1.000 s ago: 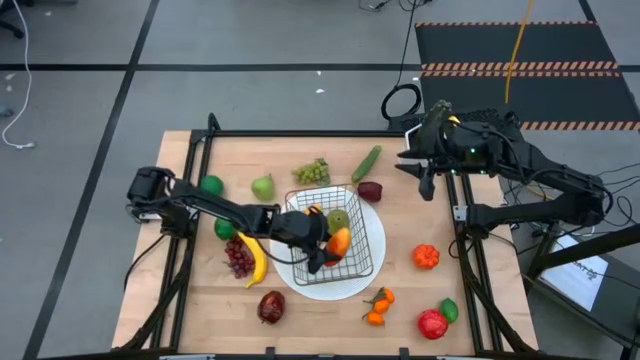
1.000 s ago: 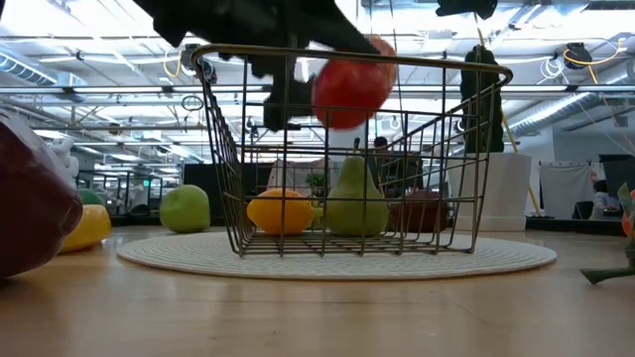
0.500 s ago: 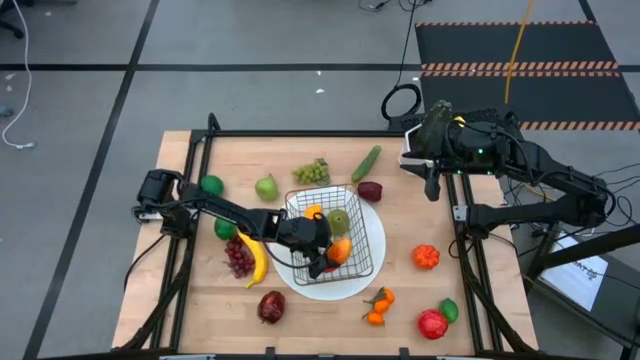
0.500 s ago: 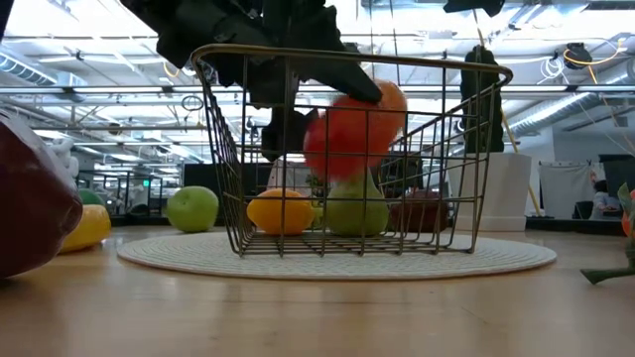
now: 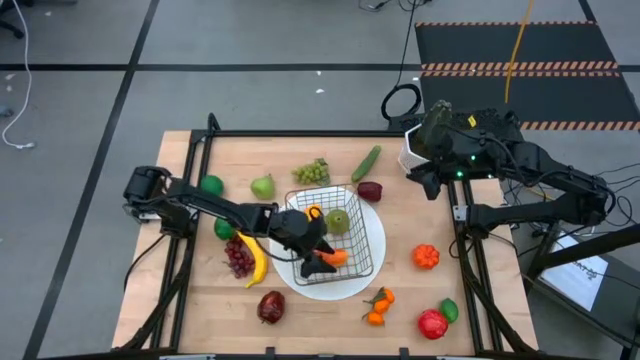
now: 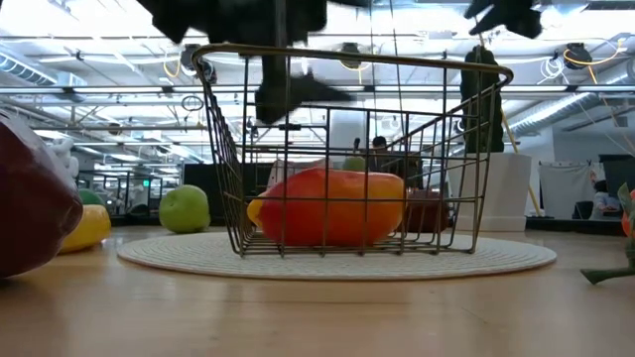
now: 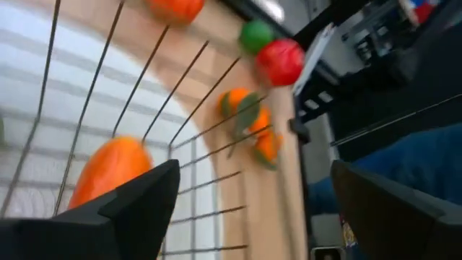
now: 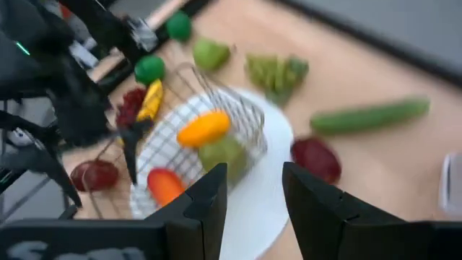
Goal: Build produce basket
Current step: Put the orange pumpkin into the black wire basket
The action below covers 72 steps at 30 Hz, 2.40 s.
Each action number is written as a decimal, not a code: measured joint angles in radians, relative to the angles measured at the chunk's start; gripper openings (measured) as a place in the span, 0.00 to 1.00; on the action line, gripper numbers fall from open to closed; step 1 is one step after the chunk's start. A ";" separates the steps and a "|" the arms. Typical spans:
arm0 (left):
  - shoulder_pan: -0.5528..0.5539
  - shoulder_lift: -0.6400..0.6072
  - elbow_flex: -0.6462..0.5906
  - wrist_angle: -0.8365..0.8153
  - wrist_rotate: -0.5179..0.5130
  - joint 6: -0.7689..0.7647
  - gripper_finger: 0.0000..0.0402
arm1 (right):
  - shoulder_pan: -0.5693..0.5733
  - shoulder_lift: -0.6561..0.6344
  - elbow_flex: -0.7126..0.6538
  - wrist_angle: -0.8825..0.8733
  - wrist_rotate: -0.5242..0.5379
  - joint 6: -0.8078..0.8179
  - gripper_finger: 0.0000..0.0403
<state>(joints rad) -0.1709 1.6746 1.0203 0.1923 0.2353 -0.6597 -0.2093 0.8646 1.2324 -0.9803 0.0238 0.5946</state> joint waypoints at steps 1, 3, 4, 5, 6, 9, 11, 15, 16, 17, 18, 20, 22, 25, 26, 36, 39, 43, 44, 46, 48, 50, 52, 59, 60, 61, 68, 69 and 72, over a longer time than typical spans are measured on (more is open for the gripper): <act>0.003 -0.027 0.000 -0.010 0.000 0.014 0.85 | 0.011 0.000 0.000 -0.025 0.000 0.032 0.32; 0.011 -0.074 0.000 -0.017 0.000 0.044 0.80 | 0.035 0.000 0.000 -0.064 0.000 0.093 0.32; 0.016 -0.099 0.000 -0.018 0.000 0.059 0.78 | 0.047 0.001 0.000 -0.081 0.000 0.124 0.32; 0.021 -0.122 0.000 -0.032 0.000 0.073 0.76 | 0.059 0.003 0.000 -0.097 0.000 0.156 0.32; 0.027 -0.142 0.000 -0.045 -0.001 0.082 0.74 | 0.073 0.007 0.000 -0.113 0.000 0.187 0.32; 0.047 -0.199 0.000 -0.077 -0.004 0.075 0.68 | 0.114 0.024 0.000 -0.179 -0.001 0.284 0.32; 0.059 -0.234 0.000 -0.090 -0.006 0.043 0.64 | 0.146 0.036 0.000 -0.213 -0.004 0.333 0.32; 0.075 -0.290 0.000 -0.106 -0.025 -0.042 0.57 | 0.219 0.081 0.000 -0.256 -0.029 0.390 0.34; 0.074 -0.304 0.000 -0.110 -0.036 -0.057 0.55 | 0.236 0.096 0.000 -0.266 -0.030 0.405 0.35; 0.070 -0.317 0.000 -0.109 -0.049 -0.062 0.53 | 0.252 0.111 0.000 -0.274 -0.029 0.418 0.37; 0.064 -0.328 0.000 -0.108 -0.061 -0.066 0.51 | 0.267 0.126 0.000 -0.281 -0.029 0.432 0.39; 0.052 -0.343 0.001 -0.104 -0.094 -0.065 0.47 | 0.294 0.162 0.000 -0.300 -0.029 0.459 0.45; 0.036 -0.356 0.000 -0.113 -0.121 -0.051 0.44 | 0.316 0.202 0.000 -0.319 -0.029 0.491 0.52; 0.019 -0.364 0.000 -0.107 -0.139 -0.046 0.40 | 0.345 0.258 0.000 -0.364 -0.029 0.529 0.62; 0.012 -0.363 0.000 -0.108 -0.140 -0.047 0.39 | 0.354 0.275 0.000 -0.378 -0.029 0.543 0.65; -0.060 -0.361 0.000 -0.131 -0.131 -0.053 0.31 | 0.449 0.371 0.000 -0.484 -0.082 0.744 0.90; -0.069 -0.361 0.000 -0.130 -0.132 -0.069 0.30 | 0.473 0.381 -0.014 -0.466 -0.081 0.752 0.95; -0.071 -0.361 0.000 -0.131 -0.131 -0.076 0.30 | 0.502 0.381 -0.073 -0.385 -0.099 0.697 0.97; -0.071 -0.361 0.000 -0.132 -0.131 -0.070 0.30 | 0.507 0.382 -0.088 -0.374 -0.107 0.686 0.98; -0.067 -0.361 0.000 -0.132 -0.132 -0.037 0.30 | 0.515 0.381 -0.123 -0.346 -0.122 0.672 0.98; -0.062 -0.361 0.000 -0.131 -0.132 -0.022 0.30 | 0.515 0.382 -0.163 -0.319 -0.137 0.668 0.98; -0.054 -0.361 0.000 -0.133 -0.132 -0.031 0.30 | 0.515 0.381 -0.204 -0.288 -0.163 0.646 0.98; -0.048 -0.361 0.000 -0.138 -0.132 -0.042 0.30 | 0.520 0.381 -0.246 -0.243 -0.203 0.589 0.99; -0.036 -0.361 0.000 -0.153 -0.175 -0.045 0.30 | 0.539 0.381 -0.354 -0.216 -0.231 0.408 0.99; -0.034 -0.361 0.000 -0.153 -0.176 -0.045 0.30 | 0.539 0.381 -0.367 -0.212 -0.231 0.397 0.99; -0.032 -0.361 0.000 -0.154 -0.176 -0.045 0.30 | 0.539 0.381 -0.381 -0.201 -0.231 0.388 0.99; -0.007 -0.361 0.000 -0.175 -0.177 -0.043 0.30 | 0.539 0.381 -0.455 -0.095 -0.208 0.389 0.99; -0.003 -0.361 0.000 -0.176 -0.177 -0.043 0.30 | 0.539 0.381 -0.460 -0.087 -0.195 0.393 0.99; 0.004 -0.361 0.000 -0.175 -0.176 -0.050 0.30 | 0.537 0.381 -0.481 -0.059 -0.185 0.389 0.99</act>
<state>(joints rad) -0.1674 1.3140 1.0206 0.0170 0.0588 -0.7096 0.3275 1.2457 0.7516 -1.0396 -0.1616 0.9836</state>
